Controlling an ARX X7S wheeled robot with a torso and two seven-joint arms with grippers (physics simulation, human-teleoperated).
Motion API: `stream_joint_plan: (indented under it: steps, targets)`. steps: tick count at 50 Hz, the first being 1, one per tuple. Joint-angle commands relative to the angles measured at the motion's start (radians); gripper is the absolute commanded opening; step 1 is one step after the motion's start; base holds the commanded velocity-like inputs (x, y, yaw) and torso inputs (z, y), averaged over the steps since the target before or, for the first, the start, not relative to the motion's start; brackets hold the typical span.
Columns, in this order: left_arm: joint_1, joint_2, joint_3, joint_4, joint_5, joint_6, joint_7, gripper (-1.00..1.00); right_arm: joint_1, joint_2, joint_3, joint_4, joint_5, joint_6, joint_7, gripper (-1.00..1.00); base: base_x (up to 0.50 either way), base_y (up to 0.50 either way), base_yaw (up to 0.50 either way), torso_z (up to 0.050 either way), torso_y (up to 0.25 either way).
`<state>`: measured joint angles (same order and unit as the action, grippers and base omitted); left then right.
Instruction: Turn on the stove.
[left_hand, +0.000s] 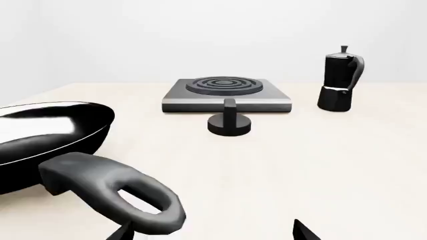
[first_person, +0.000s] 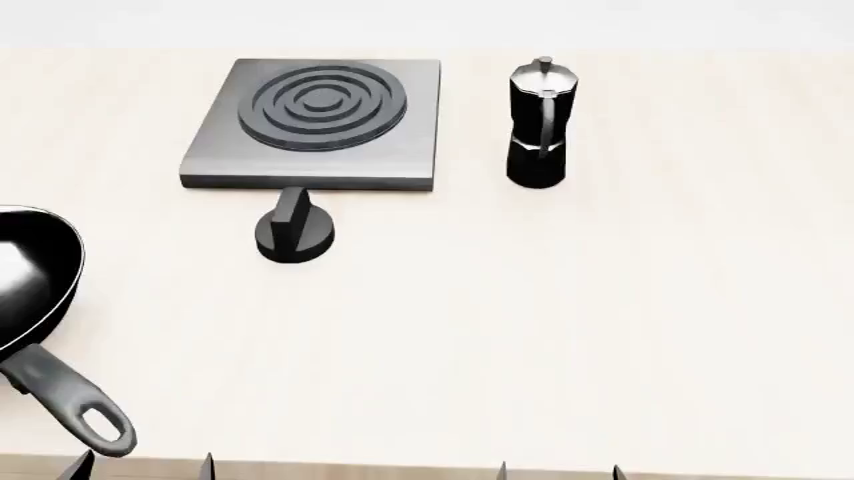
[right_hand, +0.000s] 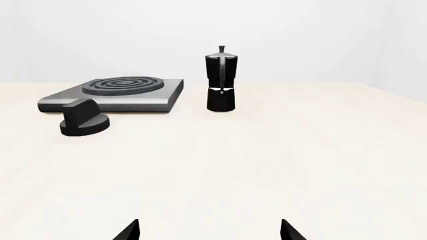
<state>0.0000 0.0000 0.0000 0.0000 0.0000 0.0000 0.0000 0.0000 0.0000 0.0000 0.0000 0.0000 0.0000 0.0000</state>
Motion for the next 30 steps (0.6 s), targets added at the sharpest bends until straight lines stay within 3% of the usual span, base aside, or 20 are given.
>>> stream_joint_plan:
  steps: [1,10,16,30]
  targets:
    - [-0.001,-0.016,0.019,-0.004,-0.015,0.003,-0.018,1.00,0.003,0.015,-0.018,0.006,0.014,0.004,0.023,1.00,0.00,0.00,0.00,0.000,0.000]
    - [0.009,-0.045,0.055,0.009,-0.039,0.017,-0.047,1.00,-0.002,0.040,-0.041,0.001,0.050,-0.007,0.063,1.00,0.00,0.00,0.00,0.000,0.000]
    - [0.019,-0.060,0.058,0.065,-0.074,-0.049,-0.058,1.00,-0.015,0.056,-0.063,-0.036,0.051,0.013,0.076,1.00,0.00,0.00,0.00,0.000,0.000]
    - [0.023,-0.090,0.082,0.297,-0.046,-0.196,-0.123,1.00,-0.038,0.115,-0.110,-0.393,0.048,0.270,0.079,1.00,0.00,0.00,0.00,0.000,0.000]
